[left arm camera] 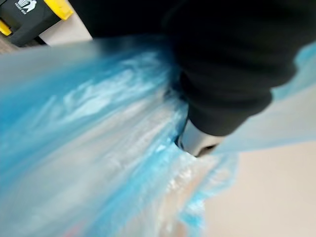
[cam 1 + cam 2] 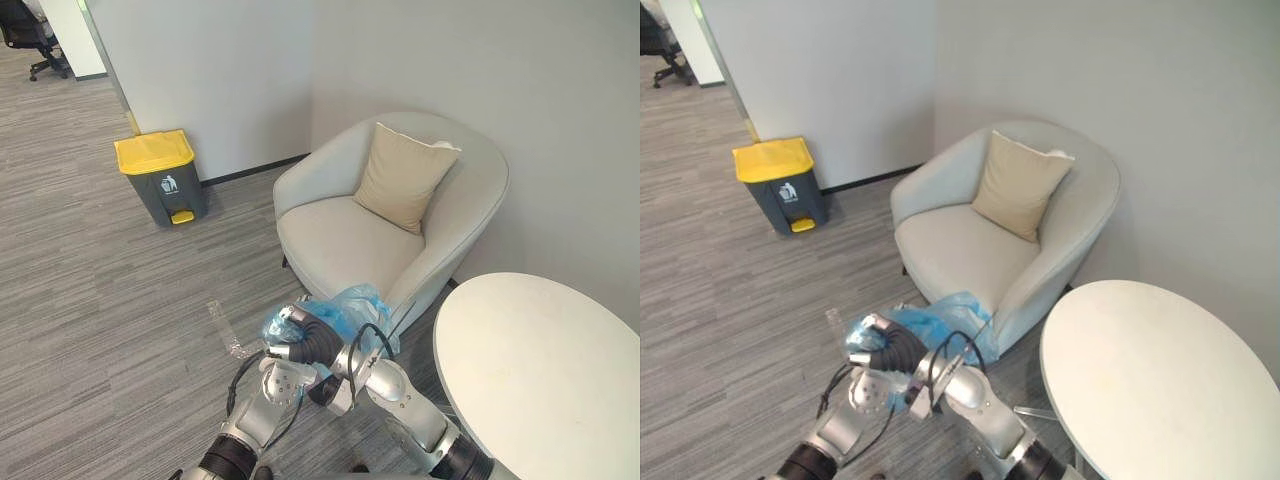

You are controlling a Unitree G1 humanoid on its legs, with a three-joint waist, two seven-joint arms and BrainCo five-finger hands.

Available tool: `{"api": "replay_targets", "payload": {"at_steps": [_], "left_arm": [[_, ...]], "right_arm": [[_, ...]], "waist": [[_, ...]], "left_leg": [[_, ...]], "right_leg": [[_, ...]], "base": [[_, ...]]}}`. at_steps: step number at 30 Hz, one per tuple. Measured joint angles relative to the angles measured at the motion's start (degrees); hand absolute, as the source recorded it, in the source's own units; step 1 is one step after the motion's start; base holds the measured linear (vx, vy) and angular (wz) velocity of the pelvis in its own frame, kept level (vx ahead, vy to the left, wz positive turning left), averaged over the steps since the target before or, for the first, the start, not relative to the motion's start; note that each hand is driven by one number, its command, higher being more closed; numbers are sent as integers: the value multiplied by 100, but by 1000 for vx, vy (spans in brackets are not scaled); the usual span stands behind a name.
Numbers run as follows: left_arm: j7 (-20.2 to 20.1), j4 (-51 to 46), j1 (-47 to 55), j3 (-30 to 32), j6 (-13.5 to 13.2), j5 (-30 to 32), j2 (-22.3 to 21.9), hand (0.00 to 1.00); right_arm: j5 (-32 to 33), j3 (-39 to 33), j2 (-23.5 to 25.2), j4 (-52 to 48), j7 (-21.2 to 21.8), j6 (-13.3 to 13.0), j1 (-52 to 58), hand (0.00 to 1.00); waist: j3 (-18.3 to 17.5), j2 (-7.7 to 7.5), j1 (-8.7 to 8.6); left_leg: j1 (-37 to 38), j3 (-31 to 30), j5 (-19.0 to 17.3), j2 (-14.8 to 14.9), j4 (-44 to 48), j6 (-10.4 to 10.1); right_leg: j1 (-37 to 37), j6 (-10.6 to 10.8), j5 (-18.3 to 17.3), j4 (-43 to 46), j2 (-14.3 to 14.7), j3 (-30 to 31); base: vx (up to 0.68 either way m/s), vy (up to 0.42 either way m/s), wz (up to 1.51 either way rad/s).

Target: Gather rubbish on tea table into small bin, then transfer packed bag to large trash can.

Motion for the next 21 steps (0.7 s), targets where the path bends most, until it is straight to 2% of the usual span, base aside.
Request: {"api": "replay_targets", "payload": {"at_steps": [5, 11, 15, 21], "left_arm": [[-86, -478, 225, 185, -18, -163, -4, 100], [-114, -638, 420, 267, -19, -337, -7, 100], [-198, -720, 599, 406, -22, -464, -7, 100], [-277, -827, 718, 541, -24, -518, -117, 100]], "right_arm": [[-1467, -649, -11, 12, -607, -210, 428, 0], [-2397, -1069, 3, 14, -1022, -277, 692, 0], [-3180, -1521, 9, 13, -1477, -288, 799, 0], [-3815, -1974, 35, 12, -1949, -293, 807, 0]], "waist": [[0, 1, -1], [1, 1, -9], [5, 7, -12], [20, 29, -11]], "left_leg": [[4, -1, -13, -10, 0, 15], [5, -5, -22, -14, 0, 22], [6, -8, -31, -15, 0, 18], [14, -13, -64, -72, -2, 72]], "right_leg": [[7, 15, -20, 4, -6, -1], [12, 22, -33, 4, -12, -7], [14, 45, -51, 4, -20, -10], [-11, 118, -157, 84, -49, -31]], "base": [[0, 0, 0], [0, 0, 0], [0, 0, 0], [0, 0, 0]]}}
